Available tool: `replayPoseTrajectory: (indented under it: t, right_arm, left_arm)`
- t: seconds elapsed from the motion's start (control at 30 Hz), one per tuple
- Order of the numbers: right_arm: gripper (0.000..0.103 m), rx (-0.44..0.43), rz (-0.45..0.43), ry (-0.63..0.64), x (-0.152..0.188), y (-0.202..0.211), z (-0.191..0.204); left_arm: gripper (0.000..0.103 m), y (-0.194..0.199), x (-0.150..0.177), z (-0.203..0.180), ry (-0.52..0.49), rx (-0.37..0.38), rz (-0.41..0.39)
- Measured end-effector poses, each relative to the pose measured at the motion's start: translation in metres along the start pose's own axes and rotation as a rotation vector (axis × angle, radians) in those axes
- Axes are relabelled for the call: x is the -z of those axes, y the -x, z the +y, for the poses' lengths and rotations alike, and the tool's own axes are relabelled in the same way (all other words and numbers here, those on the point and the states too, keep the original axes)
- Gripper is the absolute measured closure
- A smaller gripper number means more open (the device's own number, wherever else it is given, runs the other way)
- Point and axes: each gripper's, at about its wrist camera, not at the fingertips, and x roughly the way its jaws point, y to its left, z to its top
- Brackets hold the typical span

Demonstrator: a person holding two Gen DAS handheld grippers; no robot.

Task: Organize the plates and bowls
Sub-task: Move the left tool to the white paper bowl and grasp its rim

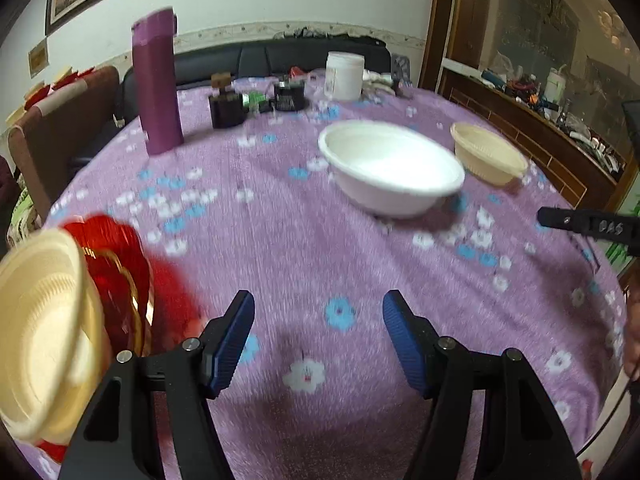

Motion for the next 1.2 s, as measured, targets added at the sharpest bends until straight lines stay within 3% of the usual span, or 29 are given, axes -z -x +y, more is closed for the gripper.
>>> replayPoseTrajectory:
  t: [0.13, 0.3, 0.5, 0.7, 0.83, 0.9, 0.97, 1.03, 1.2]
  right_arm:
    - [0.093, -0.008, -0.017, 0.033, -0.014, -0.001, 0.015]
    - [0.093, 0.116, -0.104, 0.145, -0.025, -0.004, 0.041]
    - [0.093, 0.165, -0.129, 0.206, -0.035, -0.017, 0.055]
    - [0.093, 0.140, -0.139, 0.197, -0.045, -0.020, 0.053]
    - [0.093, 0.056, -0.129, 0.139, -0.051, -0.020, 0.046]
    - [0.093, -0.040, -0.105, 0.066, -0.057, -0.022, 0.036]
    - [0.093, -0.134, -0.070, -0.021, -0.063, -0.028, 0.023]
    - [0.093, -0.203, -0.050, -0.067, -0.065, -0.036, 0.017]
    - [0.093, -0.283, 0.003, -0.107, -0.067, -0.053, 0.017]
  left_arm:
    - [0.037, 0.002, -0.032, -0.001, 0.013, 0.003, 0.003]
    - [0.037, -0.006, -0.064, -0.004, 0.020, -0.027, -0.008]
    - [0.037, -0.017, -0.079, -0.006, 0.034, -0.018, -0.003]
    - [0.037, -0.034, -0.089, -0.005, 0.065, 0.009, 0.021]
    - [0.038, -0.045, -0.096, -0.008, 0.080, 0.052, 0.045]
    - [0.049, -0.053, -0.100, -0.008, 0.101, 0.078, 0.066]
    - [0.069, -0.062, -0.103, -0.008, 0.112, 0.100, 0.094]
    - [0.077, -0.071, -0.106, -0.008, 0.120, 0.109, 0.117]
    - [0.077, -0.085, -0.110, -0.005, 0.128, 0.091, 0.135]
